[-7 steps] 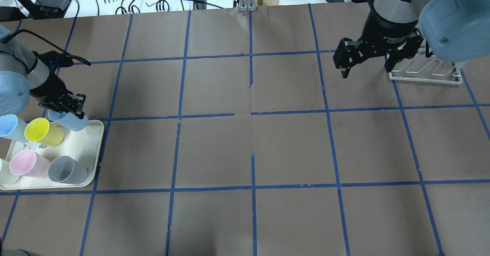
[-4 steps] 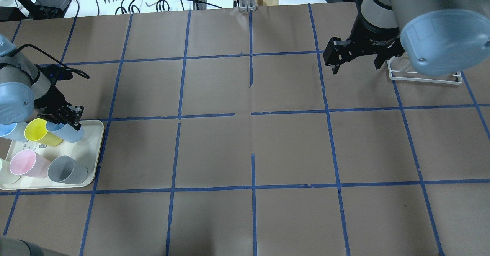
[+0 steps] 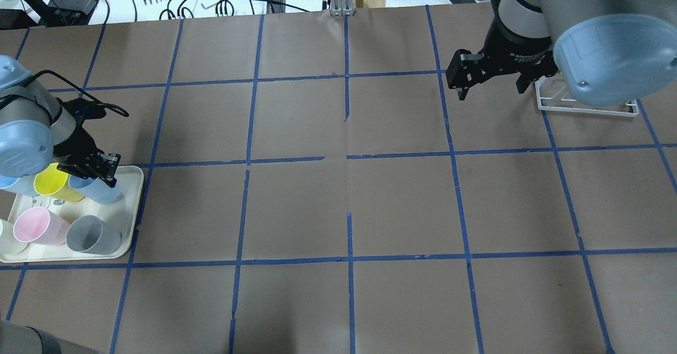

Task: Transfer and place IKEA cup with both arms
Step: 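Lower the cup into the empty tray slot and open the left gripper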

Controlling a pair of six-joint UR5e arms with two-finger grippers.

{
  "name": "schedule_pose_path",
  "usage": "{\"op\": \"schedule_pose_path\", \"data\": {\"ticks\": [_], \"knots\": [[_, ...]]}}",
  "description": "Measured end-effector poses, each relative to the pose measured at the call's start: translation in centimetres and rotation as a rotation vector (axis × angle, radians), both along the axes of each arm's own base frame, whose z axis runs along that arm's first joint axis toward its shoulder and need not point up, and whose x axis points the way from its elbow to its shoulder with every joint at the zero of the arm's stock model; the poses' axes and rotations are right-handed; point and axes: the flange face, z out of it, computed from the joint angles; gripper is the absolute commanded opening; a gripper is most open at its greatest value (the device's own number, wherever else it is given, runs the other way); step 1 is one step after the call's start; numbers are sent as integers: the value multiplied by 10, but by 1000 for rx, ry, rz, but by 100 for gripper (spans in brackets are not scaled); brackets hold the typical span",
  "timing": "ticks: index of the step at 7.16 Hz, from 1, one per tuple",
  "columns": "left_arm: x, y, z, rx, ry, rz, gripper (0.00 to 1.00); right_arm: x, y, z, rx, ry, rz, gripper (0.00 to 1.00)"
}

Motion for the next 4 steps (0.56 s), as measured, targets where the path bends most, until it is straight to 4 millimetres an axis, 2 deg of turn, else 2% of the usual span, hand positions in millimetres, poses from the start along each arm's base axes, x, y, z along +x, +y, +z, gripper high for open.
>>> {"op": "schedule_pose_path", "data": {"ticks": [2, 4], "knots": [[-2, 0, -1, 0, 6, -3, 100, 1, -1, 1, -3, -2, -2, 100], [-9, 1, 17, -13, -2, -12, 100, 1, -2, 3, -8, -1, -3, 100]]}}
